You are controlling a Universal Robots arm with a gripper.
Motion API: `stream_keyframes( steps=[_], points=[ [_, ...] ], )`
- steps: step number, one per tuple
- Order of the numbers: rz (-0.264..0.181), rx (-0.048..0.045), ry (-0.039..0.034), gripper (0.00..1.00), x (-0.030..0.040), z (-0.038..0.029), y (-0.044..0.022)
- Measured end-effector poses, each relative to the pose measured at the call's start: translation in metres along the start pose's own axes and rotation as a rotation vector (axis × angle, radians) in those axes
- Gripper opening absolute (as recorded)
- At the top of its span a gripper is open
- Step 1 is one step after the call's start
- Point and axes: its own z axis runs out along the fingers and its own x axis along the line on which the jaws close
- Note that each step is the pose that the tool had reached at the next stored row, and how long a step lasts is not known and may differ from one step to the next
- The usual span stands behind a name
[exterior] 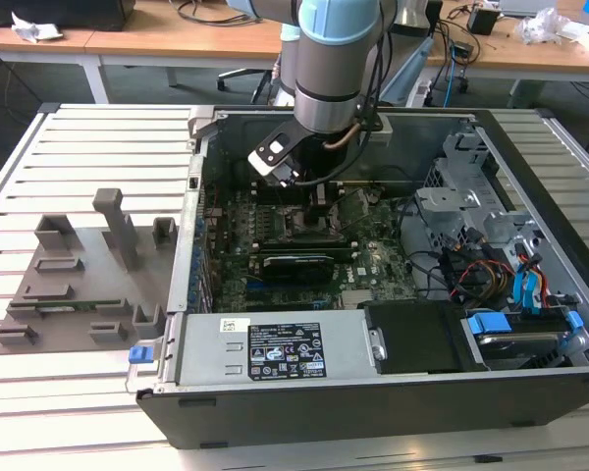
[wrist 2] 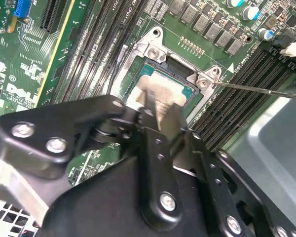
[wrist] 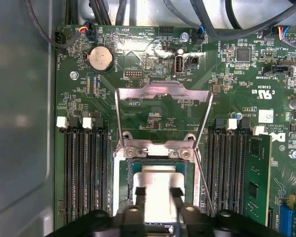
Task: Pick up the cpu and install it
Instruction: 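Place the cpu into insertion slot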
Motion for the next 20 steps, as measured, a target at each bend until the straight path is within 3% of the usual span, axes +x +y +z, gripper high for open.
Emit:
stream_keyframes(
  steps=[2, 3, 7, 8, 11, 20],
  points=[
    [0.000, 0.0000, 0.0000, 0.24, 0.0000, 0.0000, 0.0000],
    [0.000, 0.0000, 0.0000, 0.12, 0.0000, 0.0000, 0.0000],
    [0.000, 0.0000, -0.0022, 0.11, -0.0026, 0.0000, 0.0000],
    [0.000, 0.0000, -0.0081, 0.11, -0.0032, 0.0001, -0.0001],
    [-0.003, 0.0006, -0.0437, 0.11, -0.0033, 0.0001, 0.0000],
    [-0.049, -0.0005, -0.0454, 0.11, -0.0029, 0.0064, -0.0021]
  ],
)
